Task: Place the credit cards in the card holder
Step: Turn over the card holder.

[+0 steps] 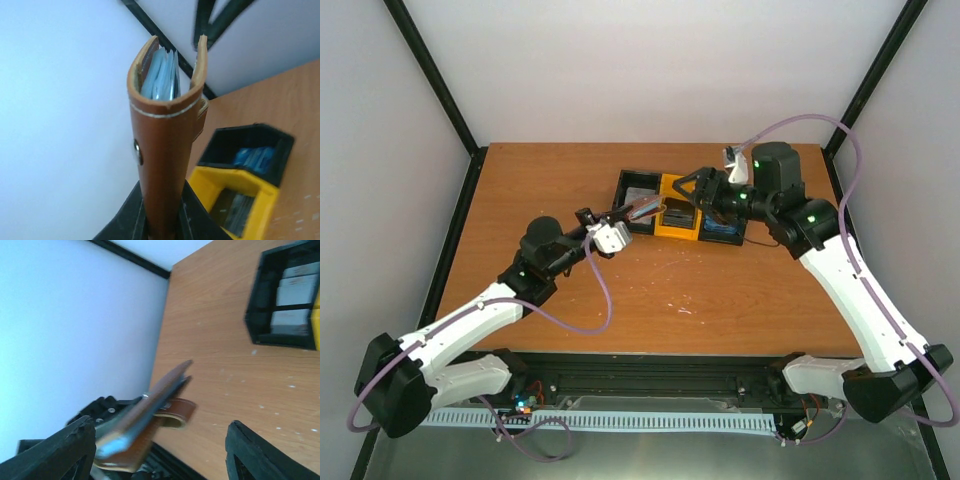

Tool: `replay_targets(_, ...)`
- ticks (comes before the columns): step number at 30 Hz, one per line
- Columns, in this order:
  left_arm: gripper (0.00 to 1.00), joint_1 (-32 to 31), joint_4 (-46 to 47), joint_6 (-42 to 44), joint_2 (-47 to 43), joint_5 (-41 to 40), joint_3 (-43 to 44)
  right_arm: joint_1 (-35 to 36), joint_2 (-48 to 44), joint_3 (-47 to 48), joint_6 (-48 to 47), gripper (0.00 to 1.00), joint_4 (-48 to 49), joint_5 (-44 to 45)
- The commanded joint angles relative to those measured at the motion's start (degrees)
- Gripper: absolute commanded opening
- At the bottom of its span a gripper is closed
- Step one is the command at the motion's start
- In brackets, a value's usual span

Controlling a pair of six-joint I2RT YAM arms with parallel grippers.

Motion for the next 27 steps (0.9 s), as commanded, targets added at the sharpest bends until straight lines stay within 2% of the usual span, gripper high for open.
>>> replay_targets(1,0.01,-0.6,8.5,21.8,-2.5,0.0,-1.0,3.8,4.1,5.0,4.6,0.72,0.0,-2.6)
replay_targets(7,0.02,-0.6,10.9,28.4,-2.8,2.8,-0.4,8.4,5.8,3.2,6.9,0.75,2.1,-2.0)
replay_targets(10,0.02,-0.6,14.2,28.1,-1.2,1.9,0.0,10.7,7.4,2.3,8.6,0.75,4.1,-4.1)
replay_targets(13,0.02,-0.6,16.7,23.8,0.6,-0.7,1.4,12.7,7.3,0.0,12.1,0.72,8.2,-4.3)
replay_targets(15,0.04,-0.6,16.4,22.0,1.1,-2.1,2.0,12.9,6.3,-1.7,14.6,0.63,11.3,-3.1)
replay_targets(17,0.07,-0.6,16.2,20.7,0.7,-2.3,1.7,12.9,5.2,-3.1,16.5,0.50,14.0,-1.1)
replay_targets(21,0.15,-0.6,14.6,18.4,-1.1,-2.8,0.3,12.9,3.6,-3.9,15.9,0.28,15.9,2.9)
replay_targets(23,0.26,-0.6,13.0,15.9,-2.0,-3.4,0.0,12.9,2.9,-5.0,15.3,0.21,18.4,4.0)
replay_targets(25,0.43,-0.6,11.0,11.8,-3.1,-4.9,0.1,12.9,2.1,-6.1,13.5,0.18,20.4,5.2)
replay_targets(26,0.60,-0.6,9.5,8.8,-3.7,-5.8,0.1,12.9,1.7,-6.4,12.2,0.17,21.3,5.8)
replay_targets(27,0.70,-0.6,7.4,6.2,-4.2,-6.7,0.0,12.9,1.2,-6.7,10.7,0.17,22.2,6.2)
